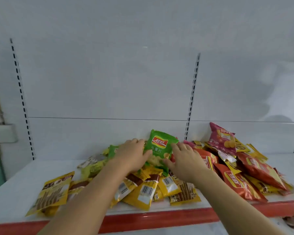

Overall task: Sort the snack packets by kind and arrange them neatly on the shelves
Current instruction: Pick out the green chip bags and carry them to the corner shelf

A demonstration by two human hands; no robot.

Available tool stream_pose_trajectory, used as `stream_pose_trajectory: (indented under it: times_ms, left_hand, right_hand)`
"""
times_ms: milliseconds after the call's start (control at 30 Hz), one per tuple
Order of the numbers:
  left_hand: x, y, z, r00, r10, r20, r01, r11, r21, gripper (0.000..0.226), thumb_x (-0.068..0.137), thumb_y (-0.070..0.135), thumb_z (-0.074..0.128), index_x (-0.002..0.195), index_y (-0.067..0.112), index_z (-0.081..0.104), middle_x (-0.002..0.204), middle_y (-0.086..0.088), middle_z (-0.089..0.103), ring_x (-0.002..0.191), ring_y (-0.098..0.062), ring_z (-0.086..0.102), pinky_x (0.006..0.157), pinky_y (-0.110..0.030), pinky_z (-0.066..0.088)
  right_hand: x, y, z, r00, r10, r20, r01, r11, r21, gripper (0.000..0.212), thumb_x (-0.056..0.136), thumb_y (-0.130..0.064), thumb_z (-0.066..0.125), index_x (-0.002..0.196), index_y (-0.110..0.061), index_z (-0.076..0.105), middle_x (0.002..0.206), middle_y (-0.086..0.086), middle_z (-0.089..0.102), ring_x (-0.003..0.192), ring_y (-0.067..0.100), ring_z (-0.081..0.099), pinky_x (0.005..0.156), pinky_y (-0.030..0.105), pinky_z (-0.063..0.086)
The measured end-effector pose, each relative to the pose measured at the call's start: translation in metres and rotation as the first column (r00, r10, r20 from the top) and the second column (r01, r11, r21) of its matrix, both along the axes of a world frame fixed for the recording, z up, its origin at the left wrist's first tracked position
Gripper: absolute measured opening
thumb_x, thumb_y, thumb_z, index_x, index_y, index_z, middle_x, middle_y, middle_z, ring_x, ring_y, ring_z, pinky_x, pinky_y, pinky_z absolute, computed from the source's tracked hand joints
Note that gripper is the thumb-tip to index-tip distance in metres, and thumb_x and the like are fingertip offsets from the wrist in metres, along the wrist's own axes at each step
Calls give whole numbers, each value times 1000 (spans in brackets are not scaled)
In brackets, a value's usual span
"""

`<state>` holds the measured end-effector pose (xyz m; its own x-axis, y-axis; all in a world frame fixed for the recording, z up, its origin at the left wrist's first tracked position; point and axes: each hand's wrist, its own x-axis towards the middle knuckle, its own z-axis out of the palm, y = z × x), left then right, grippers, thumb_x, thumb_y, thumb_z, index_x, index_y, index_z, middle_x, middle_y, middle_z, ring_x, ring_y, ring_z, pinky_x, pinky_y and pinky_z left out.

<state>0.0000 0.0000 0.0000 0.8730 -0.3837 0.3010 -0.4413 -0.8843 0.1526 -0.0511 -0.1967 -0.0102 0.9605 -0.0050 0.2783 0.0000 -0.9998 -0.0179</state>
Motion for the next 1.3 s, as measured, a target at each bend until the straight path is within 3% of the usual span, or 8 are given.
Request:
stream_pose_trajectory:
  times_ms: [233,433,600,667,733,867,1033,1300]
  left_hand:
    - [28,-28,-20,998,-35,-54,40,996,84,60,108,54,37,157,19,36,151,-5,54,141,-26,46,119,-44,37]
    - [26,-48,-14,998,-46,-40,38,982,-183,50,109,45,42,152,20,41,139,-1,62,125,-22,61,104,-39,51]
    - [21,-53,1,995,-68,-73,3,751,-661,48,103,46,55,147,29,44,127,11,62,108,-8,65,91,-31,60]
    - [16,-47,7,986,-91,-139,-40,681,-731,42,102,48,56,139,32,46,115,20,60,90,7,61,75,-12,53]
    - [15,-36,6,973,-125,-192,-73,628,-775,32,100,52,57,125,32,53,112,22,65,88,10,62,75,-11,52]
    - [12,-9,1,977,-100,-187,-114,500,-859,27,97,50,65,119,34,63,114,10,75,103,-11,72,96,-42,59]
    - [7,44,3,981,45,-187,-186,481,-857,27,98,44,66,121,28,64,111,10,73,103,-14,70,94,-41,56]
    - [3,109,-13,948,128,-292,-319,436,-842,29,100,40,65,124,28,54,114,8,69,104,-15,67,87,-36,52]
  right_hand:
    - [26,-5,-22,993,67,93,-67,998,-4,67,102,-59,28,157,-21,19,156,3,37,149,24,25,122,41,22]
    - [36,-7,-15,919,179,350,-265,940,216,54,103,-40,45,151,-19,35,139,0,49,112,17,59,93,32,53]
    - [38,-12,4,848,141,511,-392,816,426,44,102,-26,52,146,-26,43,131,-13,49,88,-1,57,68,15,52]
    - [36,-9,7,827,138,545,-452,741,497,44,101,-21,56,143,-28,47,123,-19,50,91,-6,56,72,19,55]
    - [35,-2,7,808,137,574,-496,685,534,43,99,-18,58,140,-29,51,118,-20,53,95,-4,58,76,29,59]
    - [34,18,4,818,202,538,-539,598,594,41,101,-26,56,140,-37,45,117,-17,62,91,3,65,70,34,62]
    - [48,47,-4,872,188,452,-452,663,597,39,106,-28,42,145,-28,39,125,-12,61,100,8,64,82,36,55]
    - [68,96,-24,981,170,94,-194,862,468,60,96,-58,45,141,-18,41,88,-1,67,83,21,65,63,37,53]
